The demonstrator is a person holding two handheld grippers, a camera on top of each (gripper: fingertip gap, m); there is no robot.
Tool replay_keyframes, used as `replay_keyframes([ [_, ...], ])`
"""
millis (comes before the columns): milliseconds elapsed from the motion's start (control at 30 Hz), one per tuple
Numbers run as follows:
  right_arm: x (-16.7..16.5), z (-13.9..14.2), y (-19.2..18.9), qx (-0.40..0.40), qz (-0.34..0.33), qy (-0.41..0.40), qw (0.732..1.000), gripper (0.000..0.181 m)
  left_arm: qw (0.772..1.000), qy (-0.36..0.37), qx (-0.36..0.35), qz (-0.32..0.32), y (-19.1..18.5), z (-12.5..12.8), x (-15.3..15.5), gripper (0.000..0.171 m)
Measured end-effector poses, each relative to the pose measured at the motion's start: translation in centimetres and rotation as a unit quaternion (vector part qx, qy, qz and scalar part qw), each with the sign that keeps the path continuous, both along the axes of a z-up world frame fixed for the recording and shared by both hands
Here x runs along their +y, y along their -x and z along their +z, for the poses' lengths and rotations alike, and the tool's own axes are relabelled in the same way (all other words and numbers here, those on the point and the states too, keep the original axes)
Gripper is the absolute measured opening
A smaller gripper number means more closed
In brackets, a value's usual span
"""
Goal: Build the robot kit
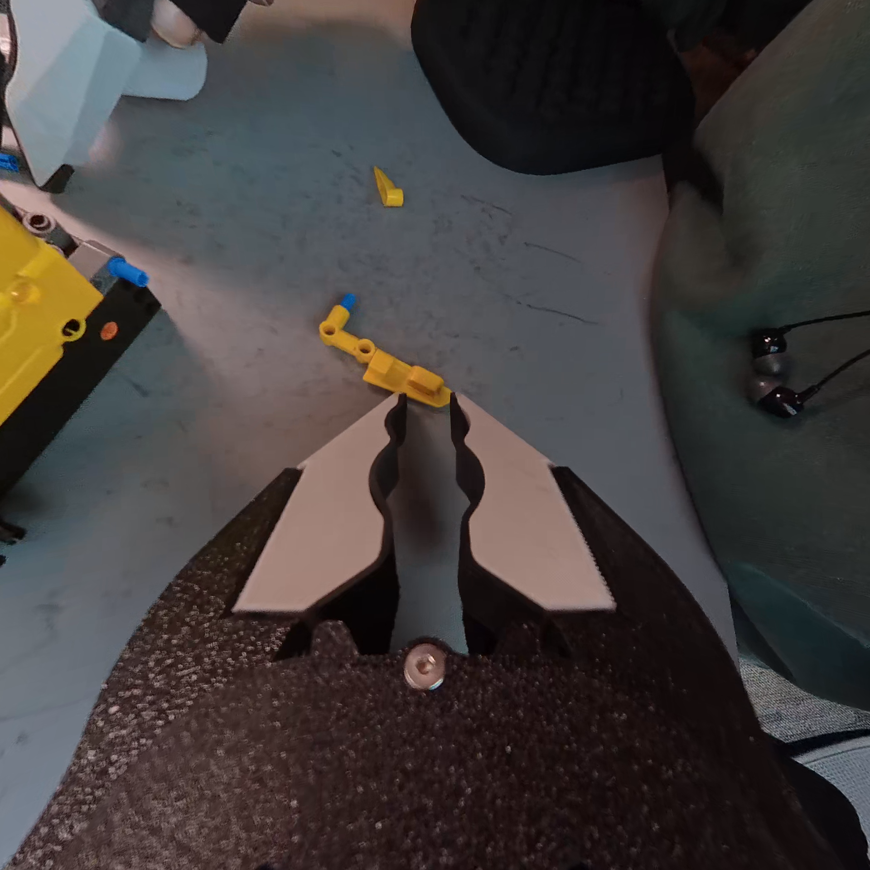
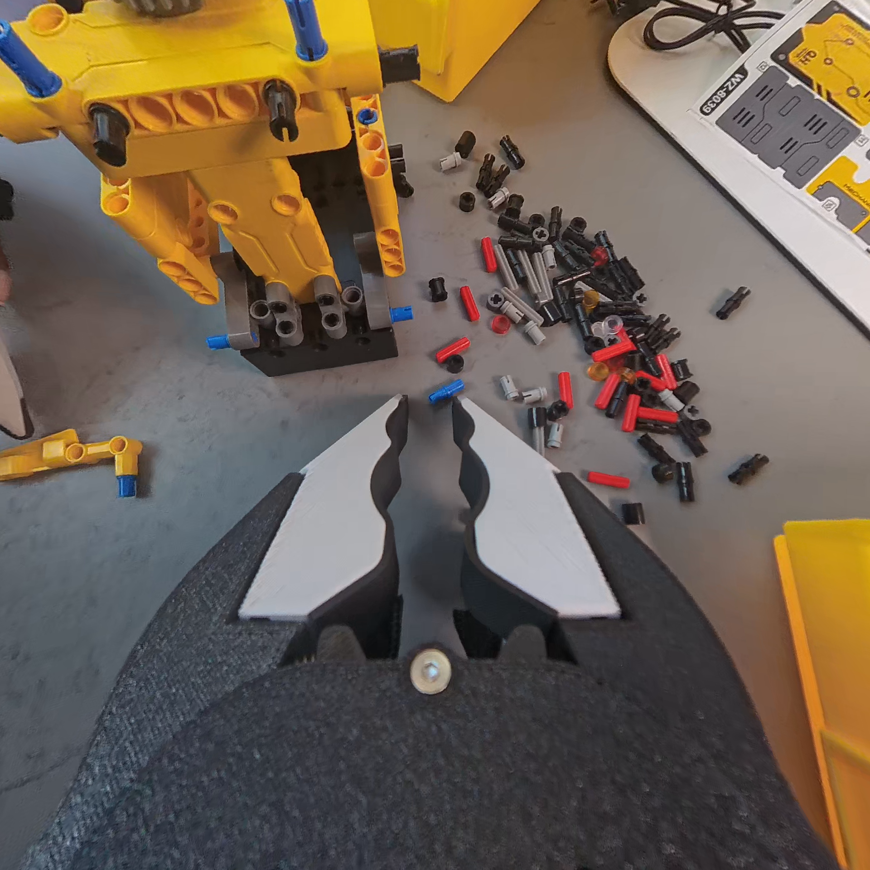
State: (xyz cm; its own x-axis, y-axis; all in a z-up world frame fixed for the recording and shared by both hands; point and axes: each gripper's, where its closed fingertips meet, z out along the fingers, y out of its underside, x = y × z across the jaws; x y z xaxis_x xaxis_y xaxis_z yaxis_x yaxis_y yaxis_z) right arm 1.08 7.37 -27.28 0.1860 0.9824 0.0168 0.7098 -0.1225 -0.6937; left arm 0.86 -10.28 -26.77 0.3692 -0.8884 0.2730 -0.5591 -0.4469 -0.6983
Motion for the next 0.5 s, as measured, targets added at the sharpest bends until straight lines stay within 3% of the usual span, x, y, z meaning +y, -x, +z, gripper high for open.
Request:
replay_keyframes([
  [267, 0.1, 0.0, 0.5, -0.014, 0.012, -0.012, 1.0, 0.004, 0.998, -0.017, -0.024, 0.056, 1.2, 0.7, 2.1, 0.017],
  [500, -8.1, 1.8, -1.7, 0.024, 0.196, 0.004, 0.98, 0.004, 0.996, -0.031, -0.028, 0.083, 1.2, 0.7, 3.2, 0.017],
])
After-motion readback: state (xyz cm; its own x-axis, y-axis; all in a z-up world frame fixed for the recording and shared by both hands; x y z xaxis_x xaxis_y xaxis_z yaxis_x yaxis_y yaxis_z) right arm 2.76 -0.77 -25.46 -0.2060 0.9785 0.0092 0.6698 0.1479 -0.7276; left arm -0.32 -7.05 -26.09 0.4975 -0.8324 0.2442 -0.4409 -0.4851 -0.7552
